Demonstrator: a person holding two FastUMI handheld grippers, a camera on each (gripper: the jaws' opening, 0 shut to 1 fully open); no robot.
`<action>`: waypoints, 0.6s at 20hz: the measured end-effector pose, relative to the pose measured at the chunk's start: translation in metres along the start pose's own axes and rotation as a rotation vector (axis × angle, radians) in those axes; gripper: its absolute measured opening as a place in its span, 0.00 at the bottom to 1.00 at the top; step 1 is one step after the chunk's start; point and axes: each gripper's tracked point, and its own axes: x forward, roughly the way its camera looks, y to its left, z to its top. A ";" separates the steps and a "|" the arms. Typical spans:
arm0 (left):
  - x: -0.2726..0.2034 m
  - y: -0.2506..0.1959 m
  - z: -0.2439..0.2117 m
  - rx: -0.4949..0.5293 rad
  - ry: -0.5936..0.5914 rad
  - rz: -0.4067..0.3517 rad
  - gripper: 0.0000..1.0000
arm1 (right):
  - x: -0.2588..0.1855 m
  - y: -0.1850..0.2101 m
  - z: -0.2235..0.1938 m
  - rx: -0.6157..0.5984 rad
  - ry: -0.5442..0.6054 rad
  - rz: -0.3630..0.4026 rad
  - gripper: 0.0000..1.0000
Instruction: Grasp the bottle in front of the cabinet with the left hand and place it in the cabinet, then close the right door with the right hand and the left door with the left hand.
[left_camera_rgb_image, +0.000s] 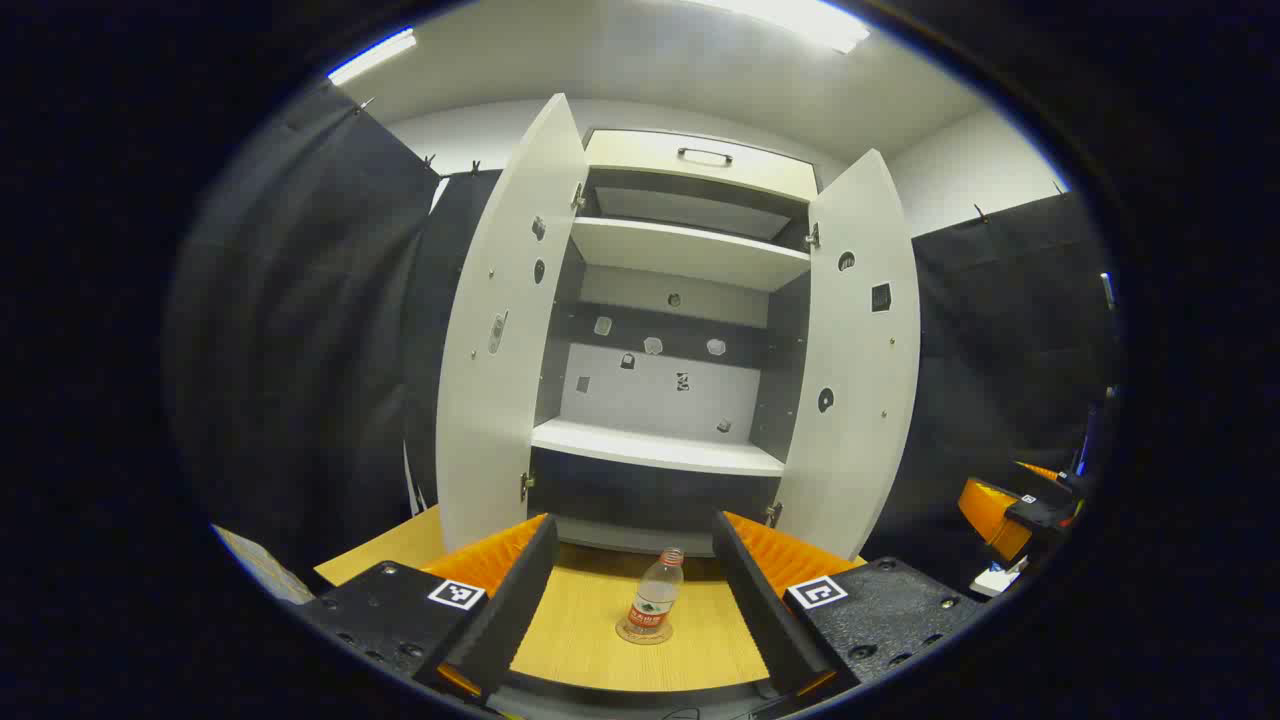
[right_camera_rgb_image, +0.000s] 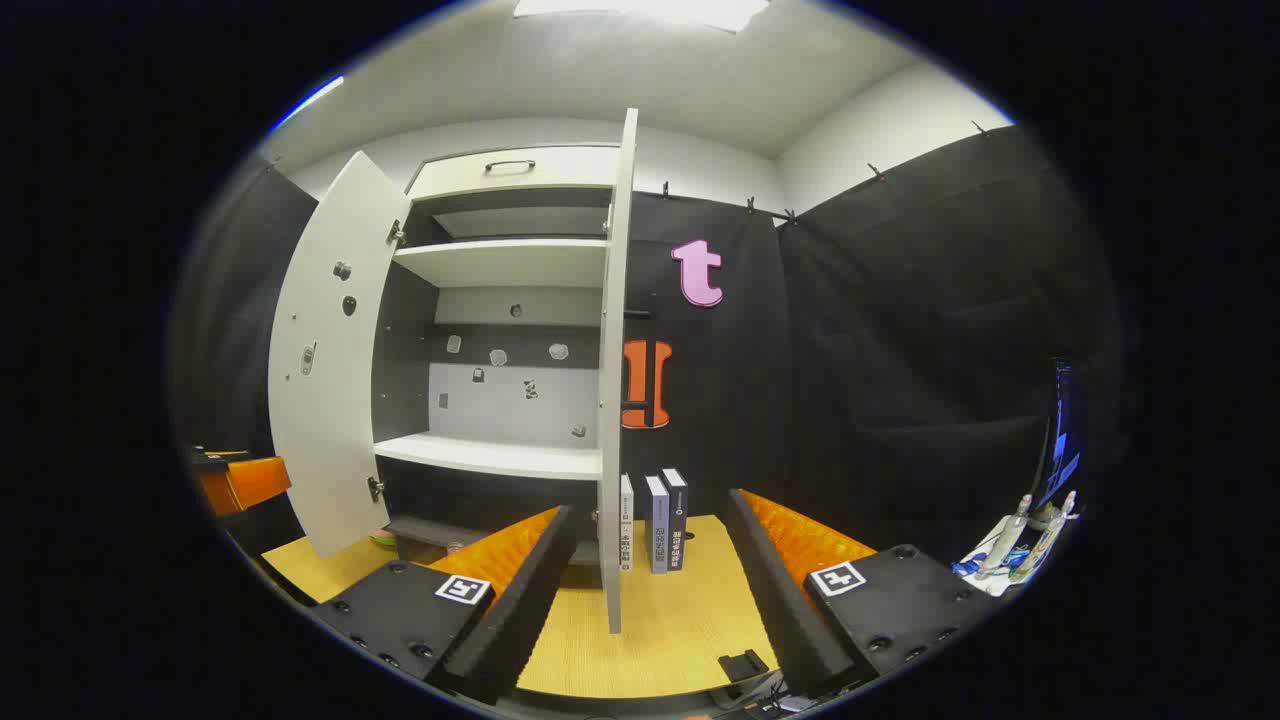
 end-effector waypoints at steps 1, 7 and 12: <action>0.001 -0.001 0.001 0.005 0.001 -0.003 0.92 | 0.001 0.001 -0.001 0.001 0.004 -0.002 1.00; 0.004 -0.002 0.020 0.023 -0.014 -0.004 0.95 | 0.004 0.005 0.007 -0.007 0.021 -0.003 1.00; 0.002 0.002 0.026 0.027 -0.023 0.007 0.95 | 0.003 0.013 0.005 -0.045 0.040 -0.007 1.00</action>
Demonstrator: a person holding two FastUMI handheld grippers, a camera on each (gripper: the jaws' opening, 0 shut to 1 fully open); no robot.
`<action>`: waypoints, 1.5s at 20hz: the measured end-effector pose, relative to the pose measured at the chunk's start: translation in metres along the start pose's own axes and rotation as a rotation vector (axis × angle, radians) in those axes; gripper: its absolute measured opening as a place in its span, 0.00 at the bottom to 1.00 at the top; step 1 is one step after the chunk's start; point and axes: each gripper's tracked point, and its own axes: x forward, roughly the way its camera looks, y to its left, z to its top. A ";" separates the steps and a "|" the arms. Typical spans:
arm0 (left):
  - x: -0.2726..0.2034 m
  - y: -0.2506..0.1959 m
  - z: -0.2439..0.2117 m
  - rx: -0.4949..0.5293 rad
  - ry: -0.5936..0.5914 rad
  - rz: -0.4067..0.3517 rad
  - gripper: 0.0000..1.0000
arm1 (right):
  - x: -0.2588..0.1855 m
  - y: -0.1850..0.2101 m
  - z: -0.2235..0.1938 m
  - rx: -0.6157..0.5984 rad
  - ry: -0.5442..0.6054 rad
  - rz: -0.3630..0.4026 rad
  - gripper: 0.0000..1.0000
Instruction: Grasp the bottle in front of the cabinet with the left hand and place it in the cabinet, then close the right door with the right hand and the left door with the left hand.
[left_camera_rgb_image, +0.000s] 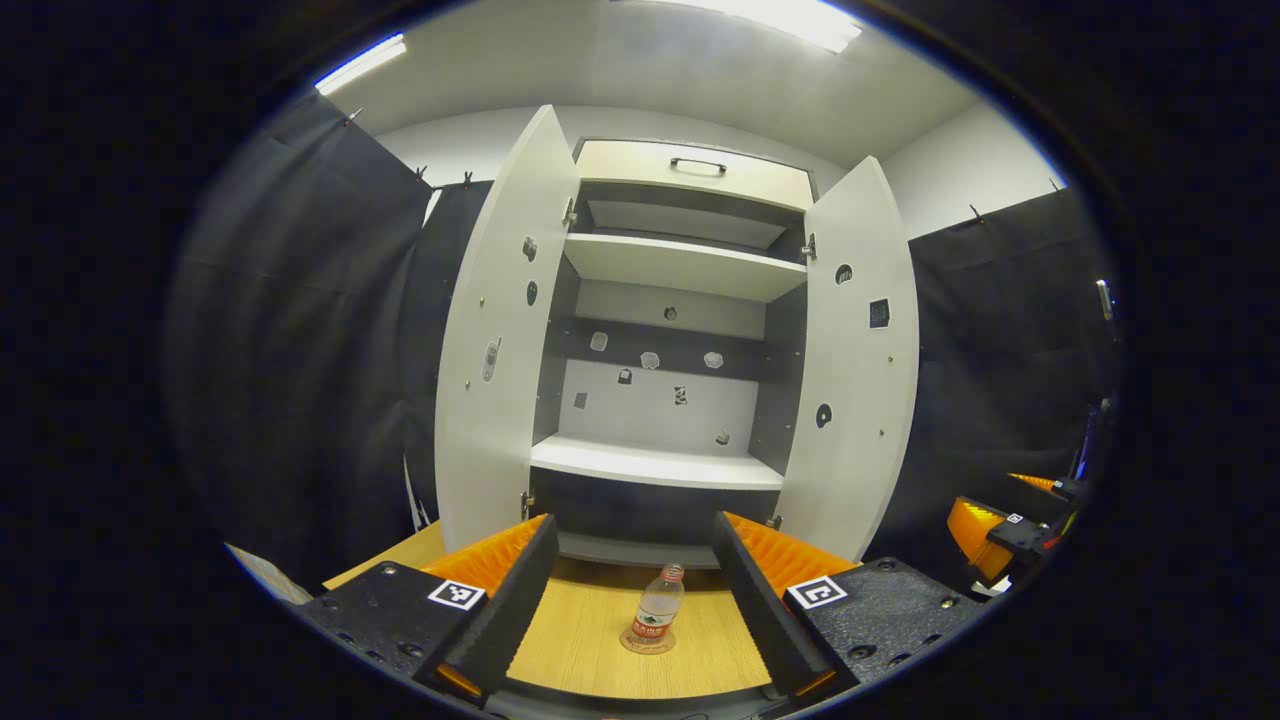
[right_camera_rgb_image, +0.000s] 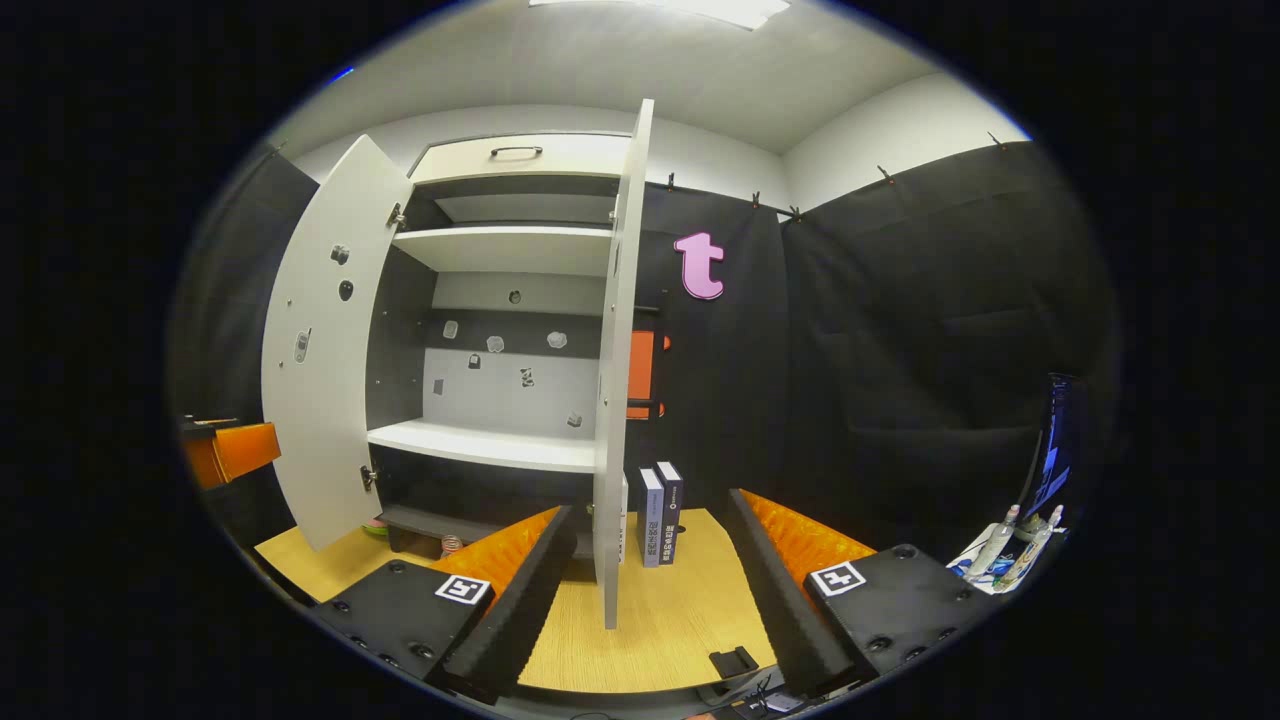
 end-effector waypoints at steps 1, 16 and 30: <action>-0.001 0.000 0.000 0.006 0.001 0.002 0.95 | 0.000 0.003 0.000 -0.004 -0.003 0.005 1.00; 0.016 -0.010 -0.043 0.024 0.073 -0.029 0.95 | -0.001 0.002 -0.007 -0.015 0.032 -0.012 1.00; 0.119 -0.044 -0.198 0.023 0.239 -0.022 0.95 | 0.061 -0.027 -0.011 -0.038 0.060 0.051 0.97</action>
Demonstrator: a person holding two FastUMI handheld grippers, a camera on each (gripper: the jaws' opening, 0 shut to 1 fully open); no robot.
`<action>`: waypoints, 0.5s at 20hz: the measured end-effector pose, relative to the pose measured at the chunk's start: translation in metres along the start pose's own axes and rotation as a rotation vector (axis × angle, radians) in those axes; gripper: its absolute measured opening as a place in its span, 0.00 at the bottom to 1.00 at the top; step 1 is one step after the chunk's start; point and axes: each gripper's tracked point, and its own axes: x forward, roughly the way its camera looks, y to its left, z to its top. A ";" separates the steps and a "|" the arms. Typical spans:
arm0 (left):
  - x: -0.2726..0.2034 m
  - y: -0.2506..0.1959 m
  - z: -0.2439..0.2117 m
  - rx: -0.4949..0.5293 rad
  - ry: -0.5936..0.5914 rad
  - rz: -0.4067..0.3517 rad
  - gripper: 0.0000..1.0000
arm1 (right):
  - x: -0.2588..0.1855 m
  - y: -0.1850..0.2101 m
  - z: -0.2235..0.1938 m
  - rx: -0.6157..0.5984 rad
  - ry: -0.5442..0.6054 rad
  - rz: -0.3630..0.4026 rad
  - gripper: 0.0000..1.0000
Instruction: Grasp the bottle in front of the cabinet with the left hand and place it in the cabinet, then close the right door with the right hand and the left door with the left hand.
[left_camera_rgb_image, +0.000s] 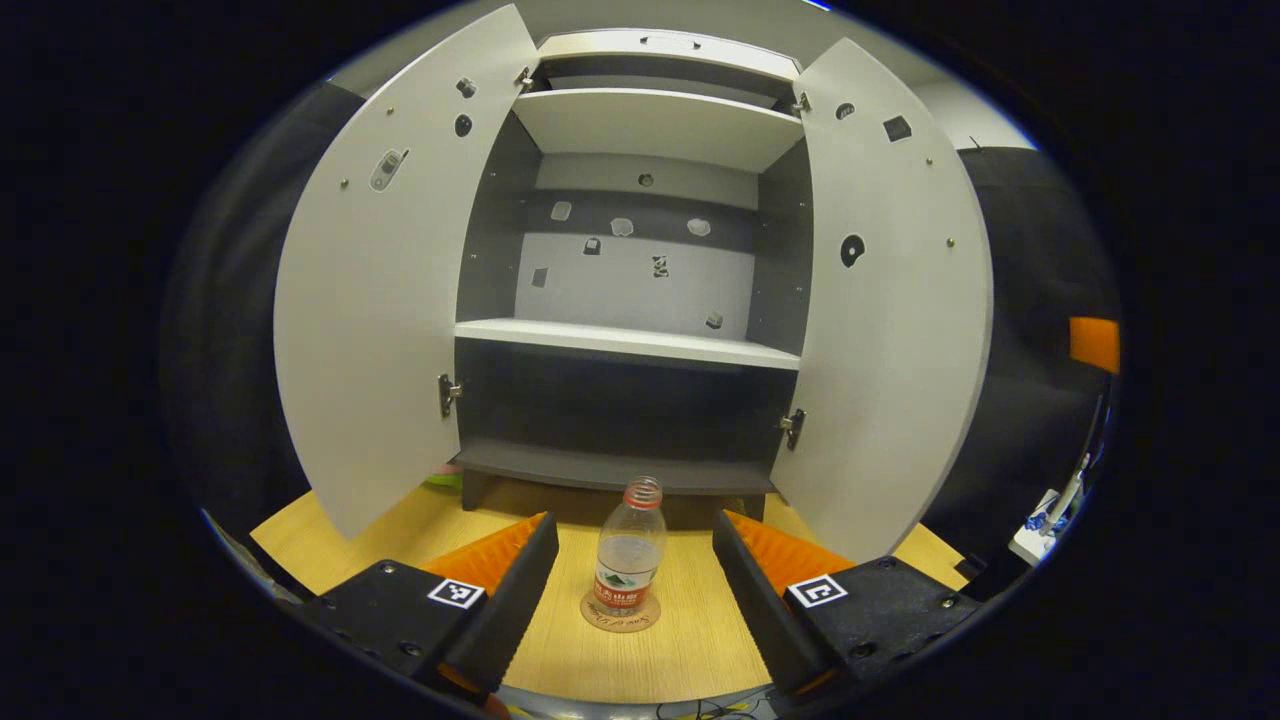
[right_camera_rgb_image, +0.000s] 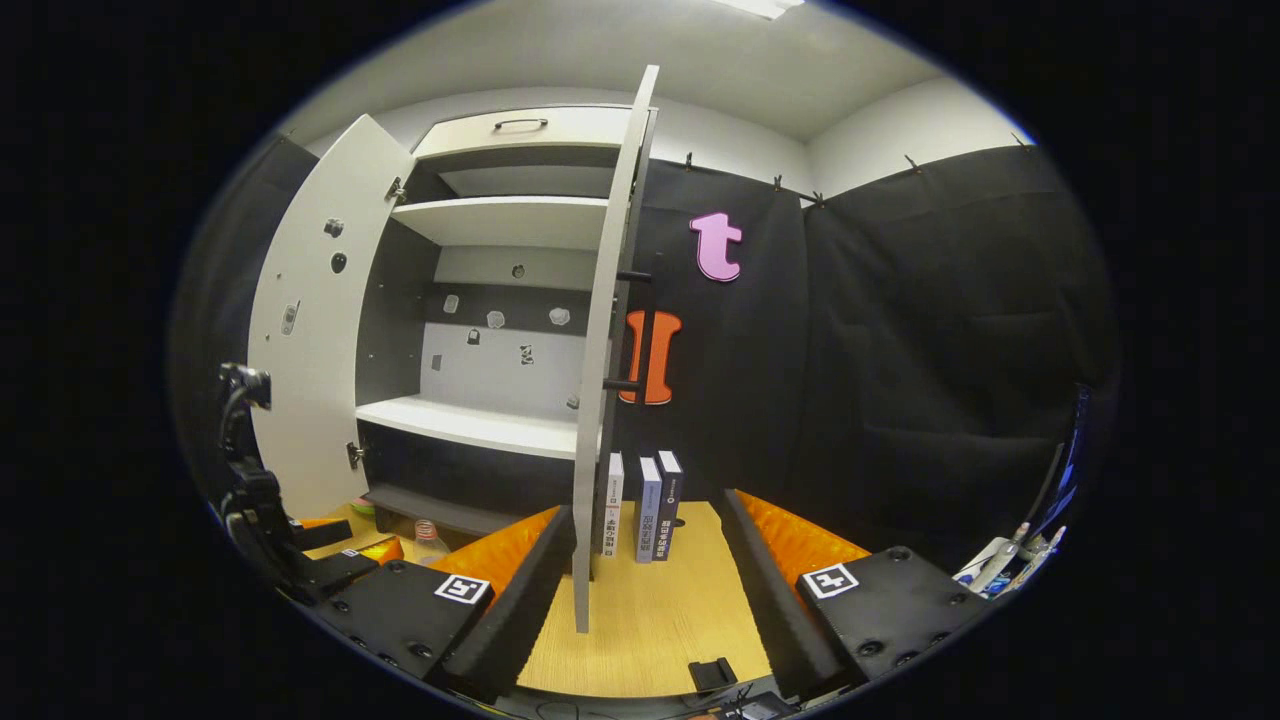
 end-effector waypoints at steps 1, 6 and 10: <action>0.009 0.001 -0.009 -0.008 0.009 0.007 0.95 | 0.004 -0.001 0.000 0.001 0.004 0.011 0.97; 0.054 0.009 -0.062 -0.030 0.102 0.028 0.95 | 0.021 -0.017 0.001 0.000 0.002 0.027 0.97; 0.072 0.005 -0.095 -0.031 0.168 0.008 0.95 | 0.029 -0.030 -0.008 0.003 0.026 0.023 0.98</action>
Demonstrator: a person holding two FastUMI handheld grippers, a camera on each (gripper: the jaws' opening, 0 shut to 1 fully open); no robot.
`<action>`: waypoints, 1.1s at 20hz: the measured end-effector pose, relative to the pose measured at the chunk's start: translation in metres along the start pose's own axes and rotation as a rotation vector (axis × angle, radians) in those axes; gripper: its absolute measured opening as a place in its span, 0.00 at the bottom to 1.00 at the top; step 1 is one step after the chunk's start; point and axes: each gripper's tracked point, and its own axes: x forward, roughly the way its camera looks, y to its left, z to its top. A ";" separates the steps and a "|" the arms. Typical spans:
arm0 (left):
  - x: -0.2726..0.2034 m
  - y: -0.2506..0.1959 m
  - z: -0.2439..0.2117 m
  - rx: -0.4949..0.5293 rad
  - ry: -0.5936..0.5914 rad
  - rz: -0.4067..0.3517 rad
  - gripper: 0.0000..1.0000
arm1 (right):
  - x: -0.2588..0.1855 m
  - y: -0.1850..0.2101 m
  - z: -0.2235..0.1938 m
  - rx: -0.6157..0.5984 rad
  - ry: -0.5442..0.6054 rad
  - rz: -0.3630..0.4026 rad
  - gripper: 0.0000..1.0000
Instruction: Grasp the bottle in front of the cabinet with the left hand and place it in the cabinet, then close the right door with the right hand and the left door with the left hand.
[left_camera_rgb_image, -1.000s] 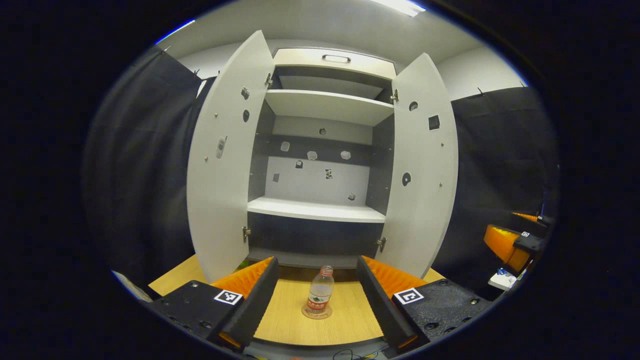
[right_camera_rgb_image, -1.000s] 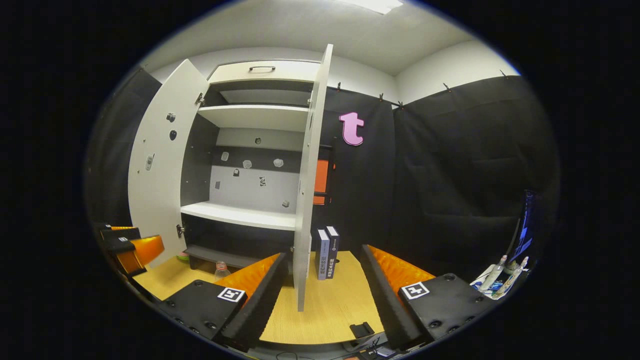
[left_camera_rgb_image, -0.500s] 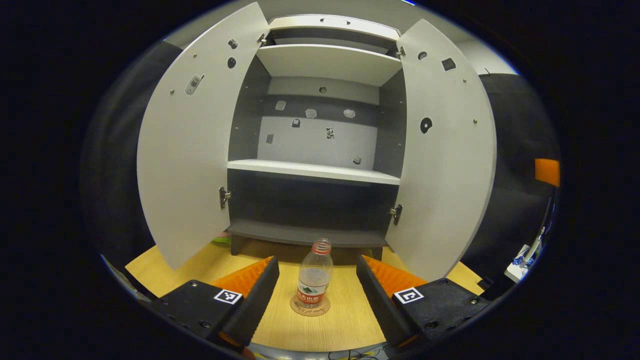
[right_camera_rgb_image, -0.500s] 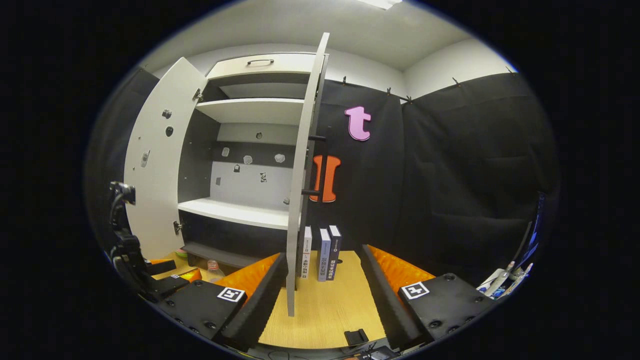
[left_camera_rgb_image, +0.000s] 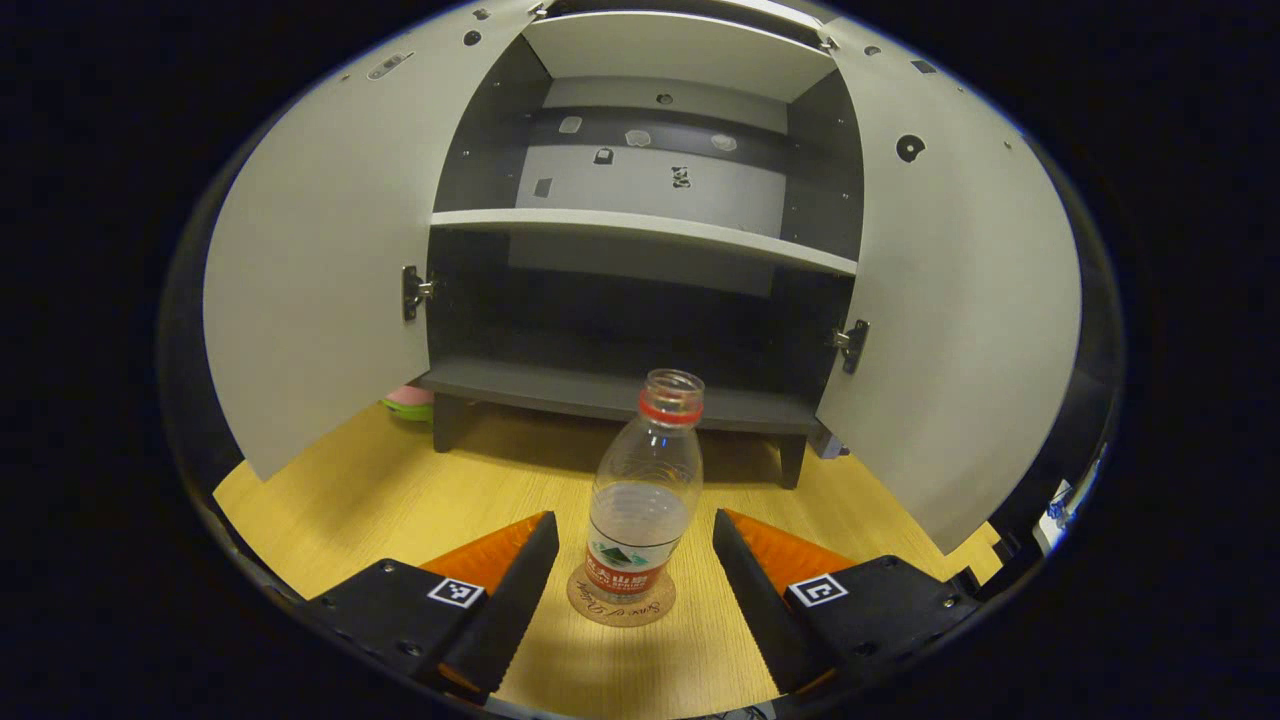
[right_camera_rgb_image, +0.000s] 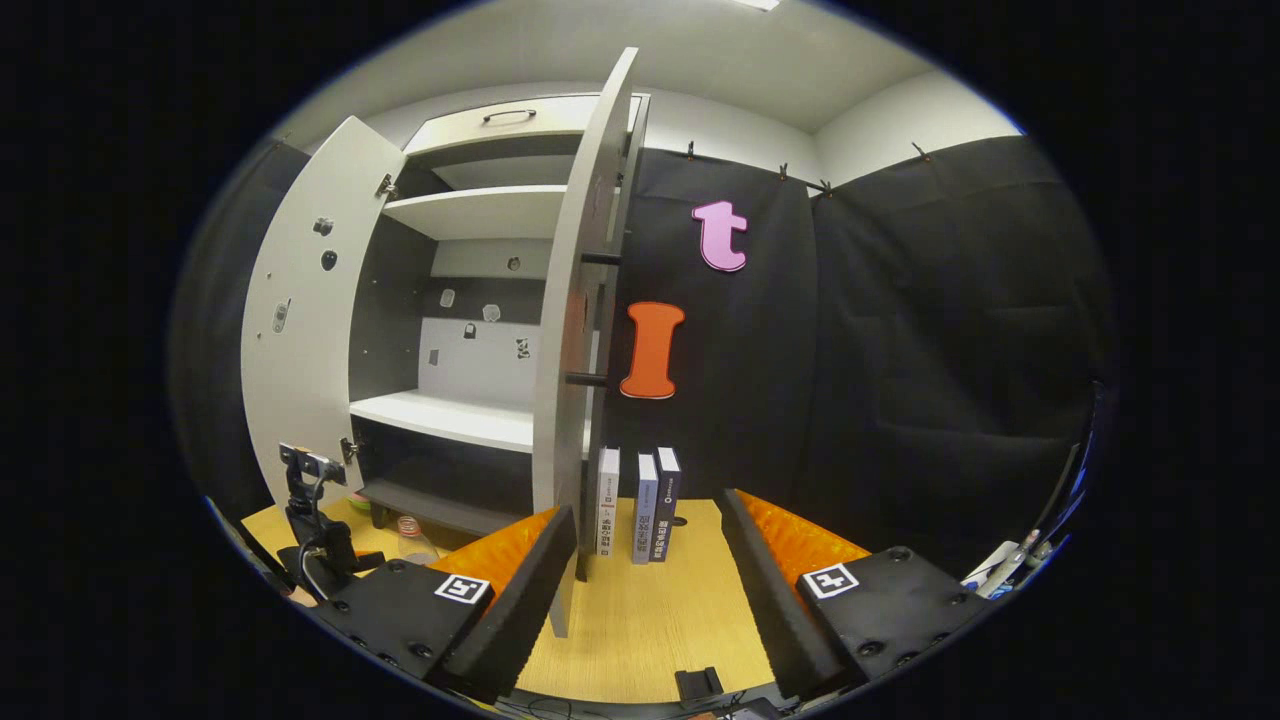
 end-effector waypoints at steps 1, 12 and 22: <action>0.005 0.000 -0.006 -0.006 0.015 0.001 0.95 | 0.001 -0.004 -0.003 0.002 0.007 -0.005 0.98; 0.050 0.001 -0.027 0.024 0.069 0.039 0.95 | 0.006 -0.035 -0.026 -0.007 0.068 -0.051 0.93; 0.005 -0.019 0.042 0.030 0.071 -0.014 0.78 | 0.016 -0.034 -0.023 0.003 0.068 -0.026 0.98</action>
